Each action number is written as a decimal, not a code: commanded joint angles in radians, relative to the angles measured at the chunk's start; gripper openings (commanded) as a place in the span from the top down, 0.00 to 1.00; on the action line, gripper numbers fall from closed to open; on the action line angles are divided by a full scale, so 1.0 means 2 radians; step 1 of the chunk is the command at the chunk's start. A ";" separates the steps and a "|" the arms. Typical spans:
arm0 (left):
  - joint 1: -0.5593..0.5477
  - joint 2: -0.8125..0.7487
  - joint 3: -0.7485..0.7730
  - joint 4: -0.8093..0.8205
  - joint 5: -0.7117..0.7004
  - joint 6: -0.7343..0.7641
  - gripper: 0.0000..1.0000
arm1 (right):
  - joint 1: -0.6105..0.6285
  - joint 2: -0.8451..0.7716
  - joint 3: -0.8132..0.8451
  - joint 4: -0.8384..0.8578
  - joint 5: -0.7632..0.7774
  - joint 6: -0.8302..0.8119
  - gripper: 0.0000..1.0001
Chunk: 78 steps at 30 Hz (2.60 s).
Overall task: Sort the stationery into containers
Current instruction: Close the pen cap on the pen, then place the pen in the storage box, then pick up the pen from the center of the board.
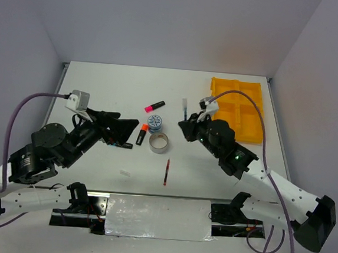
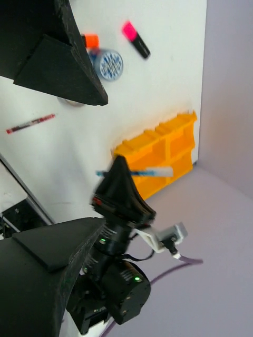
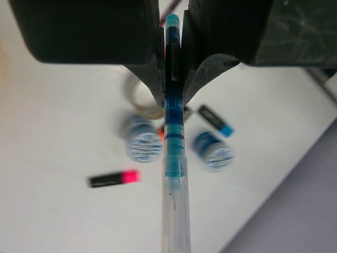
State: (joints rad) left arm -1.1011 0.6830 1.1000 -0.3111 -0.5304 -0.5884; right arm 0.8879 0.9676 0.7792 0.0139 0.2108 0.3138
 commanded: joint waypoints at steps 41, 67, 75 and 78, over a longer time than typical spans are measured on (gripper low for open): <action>-0.008 -0.130 -0.084 -0.251 -0.088 -0.039 0.01 | -0.396 0.271 0.147 -0.091 -0.082 0.003 0.37; -0.007 -0.088 -0.035 -0.493 -0.278 -0.325 0.01 | 0.110 0.165 0.030 -0.257 0.152 0.249 0.00; -0.008 -0.052 -0.034 -0.490 -0.272 -0.316 0.01 | 0.143 0.268 0.044 -0.245 0.129 0.278 0.01; -0.007 -0.045 -0.035 -0.482 -0.269 -0.308 0.01 | 0.154 0.297 0.060 -0.251 0.132 0.280 0.03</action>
State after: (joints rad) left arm -1.1114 0.5793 1.0054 -1.2869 -1.0458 -1.2102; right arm 1.1736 1.5337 0.8391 -0.4801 0.4408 0.8406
